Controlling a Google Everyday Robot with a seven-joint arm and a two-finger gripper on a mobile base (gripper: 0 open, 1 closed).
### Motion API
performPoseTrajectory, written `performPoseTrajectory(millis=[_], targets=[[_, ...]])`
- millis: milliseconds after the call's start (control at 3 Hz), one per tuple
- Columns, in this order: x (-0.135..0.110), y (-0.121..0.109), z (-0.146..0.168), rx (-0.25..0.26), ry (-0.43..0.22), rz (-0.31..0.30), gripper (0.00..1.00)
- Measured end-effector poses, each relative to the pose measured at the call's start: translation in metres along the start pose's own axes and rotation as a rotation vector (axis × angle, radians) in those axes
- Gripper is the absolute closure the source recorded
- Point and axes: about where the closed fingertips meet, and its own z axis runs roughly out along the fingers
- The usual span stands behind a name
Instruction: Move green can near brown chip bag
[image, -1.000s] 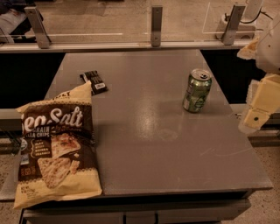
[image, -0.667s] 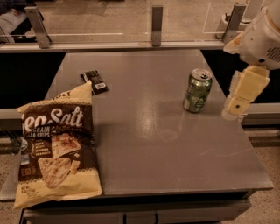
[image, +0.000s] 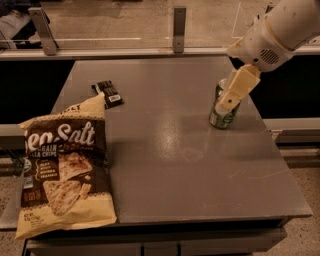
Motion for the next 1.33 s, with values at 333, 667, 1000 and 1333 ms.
performPoseTrajectory(millis=[333,667,1000,1333], targets=[[-0.008,-0.008,0.024,0.0,0.03,0.015,0.0],[0.001,-0.012,0.041,0.003,0.112,0.031,0.0],[0.009,-0.013,0.049,0.004,0.171,0.037,0.0],[0.027,-0.02,0.048,0.001,0.207,0.08,0.0]])
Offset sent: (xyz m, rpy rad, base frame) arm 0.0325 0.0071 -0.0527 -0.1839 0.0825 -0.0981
